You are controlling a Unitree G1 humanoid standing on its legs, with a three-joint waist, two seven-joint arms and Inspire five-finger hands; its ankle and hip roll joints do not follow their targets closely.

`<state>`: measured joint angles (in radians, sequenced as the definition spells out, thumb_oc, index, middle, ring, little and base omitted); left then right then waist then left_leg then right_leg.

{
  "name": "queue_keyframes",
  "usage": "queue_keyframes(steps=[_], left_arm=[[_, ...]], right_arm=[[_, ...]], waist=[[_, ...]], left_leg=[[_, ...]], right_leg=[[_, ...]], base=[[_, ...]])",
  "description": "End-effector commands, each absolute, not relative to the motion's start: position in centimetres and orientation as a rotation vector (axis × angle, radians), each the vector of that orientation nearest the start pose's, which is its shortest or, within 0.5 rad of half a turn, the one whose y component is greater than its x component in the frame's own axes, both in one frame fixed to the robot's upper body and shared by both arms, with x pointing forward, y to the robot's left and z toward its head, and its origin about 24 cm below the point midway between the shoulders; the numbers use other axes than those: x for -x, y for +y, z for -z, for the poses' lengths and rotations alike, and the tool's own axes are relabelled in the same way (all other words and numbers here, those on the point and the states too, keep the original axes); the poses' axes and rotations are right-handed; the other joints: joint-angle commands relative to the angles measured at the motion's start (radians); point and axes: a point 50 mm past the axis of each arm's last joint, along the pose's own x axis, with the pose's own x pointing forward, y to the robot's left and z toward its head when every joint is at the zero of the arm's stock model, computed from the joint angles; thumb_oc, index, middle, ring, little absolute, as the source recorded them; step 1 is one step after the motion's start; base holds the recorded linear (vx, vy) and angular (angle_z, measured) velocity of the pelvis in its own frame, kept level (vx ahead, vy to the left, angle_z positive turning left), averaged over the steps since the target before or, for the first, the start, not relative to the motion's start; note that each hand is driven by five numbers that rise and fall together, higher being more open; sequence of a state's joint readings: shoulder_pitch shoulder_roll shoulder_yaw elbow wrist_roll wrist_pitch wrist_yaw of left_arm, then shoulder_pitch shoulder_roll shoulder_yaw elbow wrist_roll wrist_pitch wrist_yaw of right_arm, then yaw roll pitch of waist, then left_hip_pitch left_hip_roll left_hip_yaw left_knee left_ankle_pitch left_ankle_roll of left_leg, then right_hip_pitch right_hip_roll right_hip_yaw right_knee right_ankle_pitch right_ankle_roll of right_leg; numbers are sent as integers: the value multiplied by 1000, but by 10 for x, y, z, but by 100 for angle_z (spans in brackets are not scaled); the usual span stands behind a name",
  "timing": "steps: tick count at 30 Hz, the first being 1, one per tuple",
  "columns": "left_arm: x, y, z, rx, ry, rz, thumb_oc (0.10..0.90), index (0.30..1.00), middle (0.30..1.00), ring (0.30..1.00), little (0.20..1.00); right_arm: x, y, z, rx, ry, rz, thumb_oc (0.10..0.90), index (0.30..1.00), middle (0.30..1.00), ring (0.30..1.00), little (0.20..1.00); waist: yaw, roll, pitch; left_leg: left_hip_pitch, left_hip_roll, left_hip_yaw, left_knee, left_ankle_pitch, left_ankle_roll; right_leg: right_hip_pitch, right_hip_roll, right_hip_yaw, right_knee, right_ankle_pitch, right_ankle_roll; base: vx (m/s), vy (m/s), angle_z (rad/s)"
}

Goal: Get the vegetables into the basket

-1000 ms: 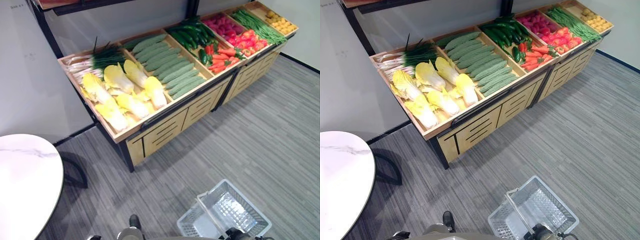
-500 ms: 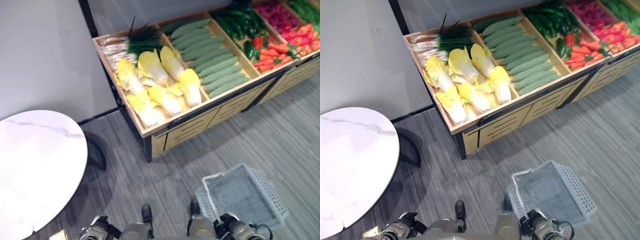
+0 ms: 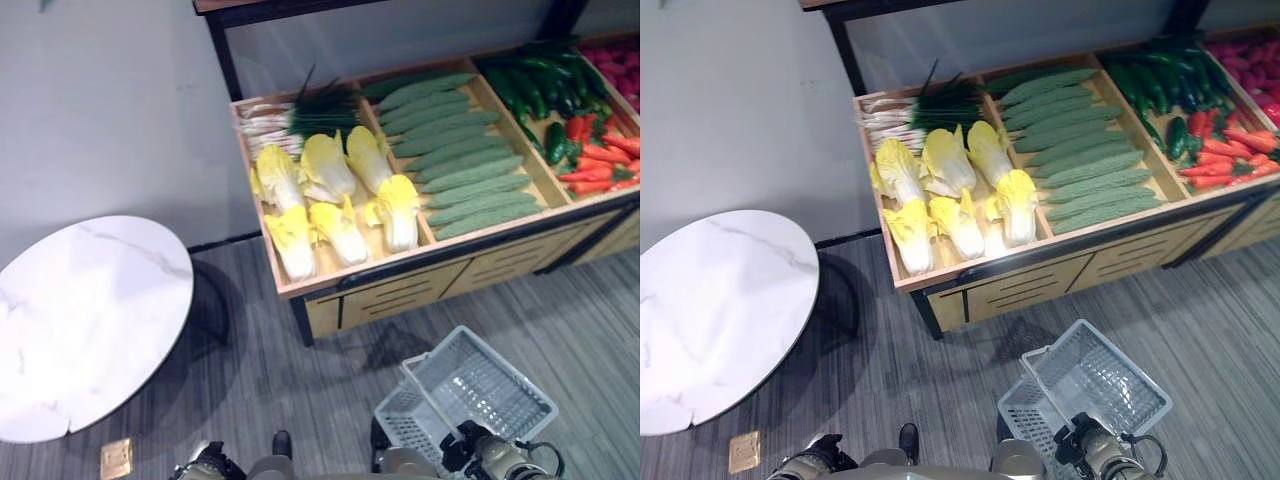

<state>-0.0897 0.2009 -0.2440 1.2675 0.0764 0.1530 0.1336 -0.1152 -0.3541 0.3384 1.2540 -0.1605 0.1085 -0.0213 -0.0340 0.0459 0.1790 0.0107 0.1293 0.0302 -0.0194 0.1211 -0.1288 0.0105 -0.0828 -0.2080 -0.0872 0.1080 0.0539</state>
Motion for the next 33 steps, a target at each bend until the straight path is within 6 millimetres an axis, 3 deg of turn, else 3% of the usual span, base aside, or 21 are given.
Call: queue_keyframes(steps=[1, 5, 6, 7, 8, 12, 13, 15, 19, 22, 24, 25, 27, 28, 29, 33], left_arm=[[-127, 214, 157, -484, 1211, -23, 900, 1000, 1000, 1000, 1000], [-141, 206, 150, -440, 1108, -15, 900, 1000, 1000, 1000, 1000], [-171, 200, 124, -313, 879, -16, 900, 1000, 1000, 1000, 1000], [-170, 200, 124, -313, 881, -16, 900, 1000, 1000, 1000, 1000], [-185, 198, 98, -220, 714, 3, 900, 1000, 1000, 1000, 1000], [-194, 207, 56, -136, 514, 2, 900, 1000, 1000, 1000, 1000], [-201, 206, 36, -94, 418, -2, 900, 1000, 1000, 1000, 1000], [-204, 206, 26, -74, 375, -6, 900, 1000, 1000, 1000, 1000], [-224, 195, -31, 45, 104, 21, 900, 1000, 1000, 1000, 1000], [-227, 191, -38, 84, 73, 28, 900, 1000, 1000, 1000, 1000], [-243, 175, -76, 147, -96, 79, 900, 1000, 1000, 1000, 1000], [-244, 175, -76, 147, -97, 79, 900, 1000, 1000, 1000, 1000], [-254, 163, -109, 147, -237, 139, 900, 1000, 1000, 1000, 1000], [-255, 163, -109, 146, -240, 139, 900, 1000, 1000, 1000, 1000], [-265, 151, -127, 141, -309, 183, 900, 1000, 1000, 1000, 1000], [-281, 134, -150, 117, -390, 238, 900, 1000, 1000, 1000, 1000]], right_arm=[[-107, -271, 149, 746, 1321, -140, 400, 300, 300, 300, 300], [-105, -275, 148, 746, 1322, -123, 400, 300, 300, 300, 300], [-108, -281, 145, 730, 1301, -86, 400, 300, 300, 300, 300], [-107, -281, 145, 730, 1302, -87, 400, 300, 300, 300, 300], [-109, -284, 143, 723, 1286, -76, 400, 300, 300, 300, 300], [-110, -288, 141, 717, 1283, -82, 400, 300, 300, 300, 300], [-110, -287, 141, 720, 1282, -96, 400, 300, 300, 300, 300], [-110, -286, 141, 718, 1281, -101, 400, 300, 300, 300, 300], [-114, -279, 143, 720, 1269, -130, 400, 300, 300, 300, 300], [-114, -278, 143, 722, 1271, -136, 400, 300, 300, 300, 300], [-118, -270, 145, 744, 1268, -171, 400, 300, 300, 300, 300], [-118, -270, 145, 743, 1268, -171, 400, 300, 300, 300, 300], [-121, -266, 146, 762, 1261, -196, 400, 300, 300, 300, 300], [-121, -266, 146, 761, 1259, -195, 400, 300, 300, 300, 300], [-123, -263, 146, 777, 1257, -209, 400, 300, 300, 300, 300], [-129, -260, 146, 808, 1249, -230, 400, 300, 300, 300, 300]], waist=[[11, -55, -8], [19, -49, -14], [25, -46, -7], [24, -47, -8], [31, -46, -2], [41, -53, -2], [44, -57, -5], [45, -58, -6], [46, -63, -13], [45, -63, -14], [35, -64, -24], [36, -64, -23], [24, -63, -35], [25, -66, -32], [12, -62, -45], [-7, -58, -54]], left_leg=[[55, -16, 37, 37, -88, 2], [71, -13, 35, 22, -92, 3], [77, -10, 23, 10, -91, 5], [78, -10, 23, 10, -92, 5], [81, -10, 15, 2, -90, 6], [96, -12, 10, -13, -95, 7], [102, -15, 13, -22, -97, 9], [106, -15, 17, -26, -98, 9], [126, -18, 25, -48, -99, 11], [131, -19, 28, -51, -100, 11], [146, -19, 39, -56, -107, 12], [146, -19, 39, -56, -107, 12], [155, -18, 48, -60, -111, 10], [148, -20, 48, -58, -100, 11], [157, -16, 56, -62, -111, 8], [158, -16, 67, -64, -103, 6]], right_leg=[[-28, -83, 79, 110, -54, 79], [-12, -78, 72, 103, -58, 78], [-7, -79, 61, 104, -59, 79], [-6, -79, 61, 104, -59, 79], [-2, -81, 54, 97, -54, 81], [9, -83, 52, 83, -45, 87], [11, -85, 56, 75, -37, 90], [12, -85, 56, 74, -36, 91], [13, -87, 67, 70, -27, 94], [13, -87, 70, 69, -26, 95], [17, -86, 81, 64, -24, 95], [18, -86, 82, 64, -24, 95], [23, -84, 89, 60, -25, 95], [15, -86, 91, 63, -16, 93], [23, -81, 95, 58, -25, 95], [17, -80, 106, 56, -15, 93]], base=[[6, -69, 41], [-12, -29, 16], [-36, 0, 18], [-67, 13, 22], [-37, 18, 36], [-12, 19, 12], [-1, 32, -5], [-6, 29, -5], [0, 35, -5], [4, 23, -1], [10, 34, -7], [16, 14, -15], [1, 8, -17], [16, 16, -12], [-31, 2, -7], [16, 2, -8]])
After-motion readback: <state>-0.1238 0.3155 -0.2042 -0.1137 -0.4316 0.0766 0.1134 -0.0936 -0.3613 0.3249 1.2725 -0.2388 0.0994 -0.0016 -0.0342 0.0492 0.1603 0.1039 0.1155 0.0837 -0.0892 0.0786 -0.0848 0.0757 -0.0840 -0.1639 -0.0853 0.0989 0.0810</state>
